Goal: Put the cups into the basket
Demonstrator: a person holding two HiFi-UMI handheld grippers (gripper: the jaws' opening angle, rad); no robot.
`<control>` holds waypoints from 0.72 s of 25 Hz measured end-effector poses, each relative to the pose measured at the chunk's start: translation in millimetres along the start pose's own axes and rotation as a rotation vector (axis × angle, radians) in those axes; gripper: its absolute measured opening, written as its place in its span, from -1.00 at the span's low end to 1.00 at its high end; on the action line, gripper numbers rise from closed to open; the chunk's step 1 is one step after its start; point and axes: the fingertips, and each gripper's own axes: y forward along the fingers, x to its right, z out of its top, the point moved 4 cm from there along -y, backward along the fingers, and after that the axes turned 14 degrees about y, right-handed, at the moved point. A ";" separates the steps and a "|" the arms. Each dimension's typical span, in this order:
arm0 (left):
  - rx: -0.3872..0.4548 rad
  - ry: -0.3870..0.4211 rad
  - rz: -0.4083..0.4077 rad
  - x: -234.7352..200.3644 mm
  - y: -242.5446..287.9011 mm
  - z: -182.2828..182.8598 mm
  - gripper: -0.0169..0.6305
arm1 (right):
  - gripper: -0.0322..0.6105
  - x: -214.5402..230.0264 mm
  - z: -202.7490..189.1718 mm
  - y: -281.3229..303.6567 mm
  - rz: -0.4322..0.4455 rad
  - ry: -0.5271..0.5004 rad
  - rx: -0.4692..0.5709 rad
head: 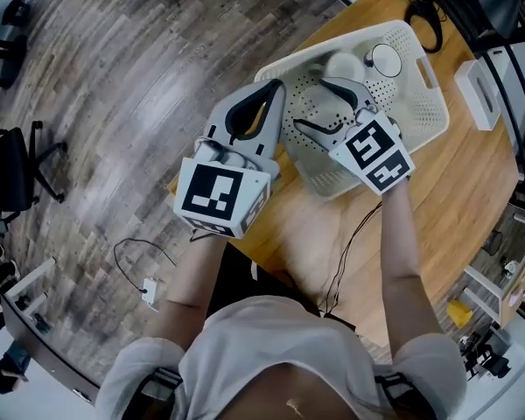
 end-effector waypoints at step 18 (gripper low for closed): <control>-0.026 -0.032 0.062 -17.3 -4.1 -24.1 -0.93 | 0.18 -8.8 -22.1 42.1 0.109 -0.071 -0.052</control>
